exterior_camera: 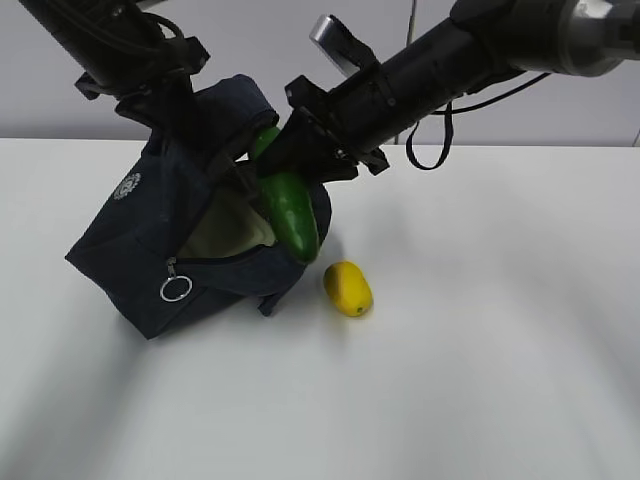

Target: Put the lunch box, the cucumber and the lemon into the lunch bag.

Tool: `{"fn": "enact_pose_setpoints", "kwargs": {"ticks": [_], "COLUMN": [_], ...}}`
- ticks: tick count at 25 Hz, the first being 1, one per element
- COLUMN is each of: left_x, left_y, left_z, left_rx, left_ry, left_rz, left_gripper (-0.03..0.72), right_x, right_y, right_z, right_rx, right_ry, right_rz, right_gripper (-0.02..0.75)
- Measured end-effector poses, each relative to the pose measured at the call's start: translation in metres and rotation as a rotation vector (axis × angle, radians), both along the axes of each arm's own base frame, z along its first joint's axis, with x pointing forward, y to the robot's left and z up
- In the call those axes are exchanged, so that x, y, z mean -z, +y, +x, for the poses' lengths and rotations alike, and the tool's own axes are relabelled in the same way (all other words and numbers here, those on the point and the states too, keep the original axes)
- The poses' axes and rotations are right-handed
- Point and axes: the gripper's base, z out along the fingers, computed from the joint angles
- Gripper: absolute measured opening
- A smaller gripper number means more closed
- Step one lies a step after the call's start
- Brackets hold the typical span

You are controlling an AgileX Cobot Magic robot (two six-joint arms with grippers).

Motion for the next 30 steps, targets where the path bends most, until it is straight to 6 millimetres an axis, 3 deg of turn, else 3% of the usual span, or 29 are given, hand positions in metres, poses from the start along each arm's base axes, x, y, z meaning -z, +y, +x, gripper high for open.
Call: {"fn": "enact_pose_setpoints", "kwargs": {"ticks": [10,16,22,25,30], "left_x": [-0.001,-0.001,-0.001,-0.001,-0.001], "left_y": [-0.001,-0.001,-0.002,-0.002,-0.002], "left_z": [0.0,0.0,0.0,0.0,0.0], "left_rx": [0.01,0.011,0.01,0.01,0.01], "left_ry": [-0.002,-0.003,-0.001,0.0,0.0], "left_rz": [-0.012,-0.012,-0.021,-0.023,-0.024], "left_gripper": [0.011,0.011,0.011,0.011,0.011], "right_x": [0.021,0.028,0.049,0.048,0.045], "right_y": [0.026,0.035,0.041,0.041,0.043], "right_z": [0.012,0.019,0.025,0.026,0.028], "right_rx": [0.088,0.18,0.217,0.215,0.218], "right_ry": [-0.029,-0.076,-0.051,-0.083,-0.106], "right_rz": [0.113,0.112,0.113,0.13,0.168], "right_gripper": [0.281,0.281,0.281,0.283,0.381]}}
